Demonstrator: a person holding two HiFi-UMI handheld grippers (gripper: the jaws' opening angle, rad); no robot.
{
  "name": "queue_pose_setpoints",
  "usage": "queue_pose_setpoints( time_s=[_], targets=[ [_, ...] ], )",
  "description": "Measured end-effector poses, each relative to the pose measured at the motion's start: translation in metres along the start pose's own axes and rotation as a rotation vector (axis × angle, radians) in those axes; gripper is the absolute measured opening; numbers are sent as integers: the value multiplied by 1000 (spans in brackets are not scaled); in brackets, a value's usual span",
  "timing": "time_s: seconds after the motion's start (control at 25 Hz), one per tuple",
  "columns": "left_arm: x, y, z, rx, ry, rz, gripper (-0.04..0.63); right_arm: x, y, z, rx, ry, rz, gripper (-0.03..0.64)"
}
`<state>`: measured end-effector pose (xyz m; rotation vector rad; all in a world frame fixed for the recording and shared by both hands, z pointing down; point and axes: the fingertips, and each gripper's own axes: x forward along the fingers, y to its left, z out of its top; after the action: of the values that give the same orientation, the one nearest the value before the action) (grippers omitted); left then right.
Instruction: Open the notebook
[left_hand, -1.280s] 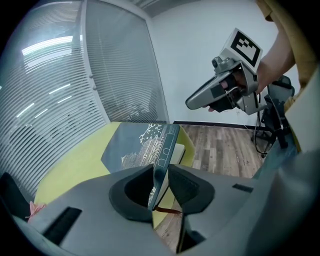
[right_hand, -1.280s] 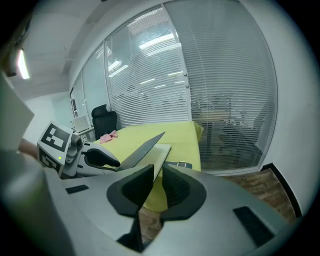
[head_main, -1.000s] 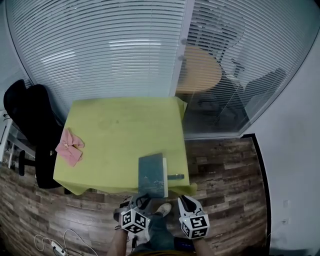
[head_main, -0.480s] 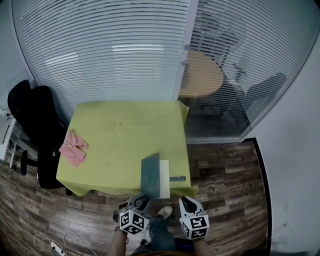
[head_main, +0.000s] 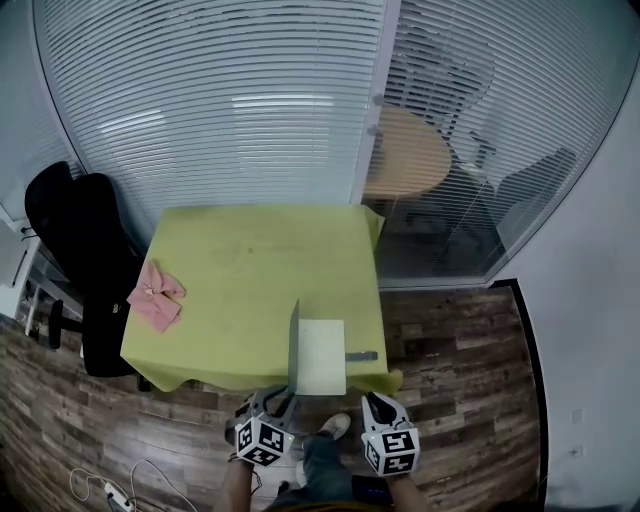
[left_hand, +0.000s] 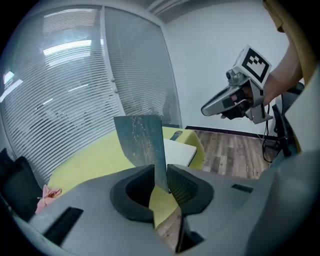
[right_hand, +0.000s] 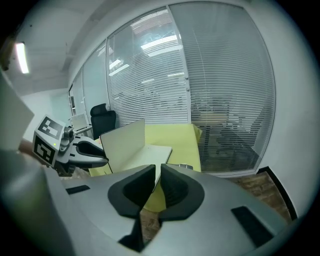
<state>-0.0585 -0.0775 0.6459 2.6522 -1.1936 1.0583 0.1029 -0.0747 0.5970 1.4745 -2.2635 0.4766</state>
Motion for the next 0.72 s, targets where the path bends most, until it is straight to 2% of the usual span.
queue_pose_setpoints(
  time_s=[0.24, 0.72],
  targets=[
    [-7, 8, -9, -47, 5, 27, 75, -4, 4, -3, 0, 4, -4, 44],
    [-11, 18, -21, -175, -7, 53, 77, 1, 8, -3, -30, 15, 7, 43]
  ],
)
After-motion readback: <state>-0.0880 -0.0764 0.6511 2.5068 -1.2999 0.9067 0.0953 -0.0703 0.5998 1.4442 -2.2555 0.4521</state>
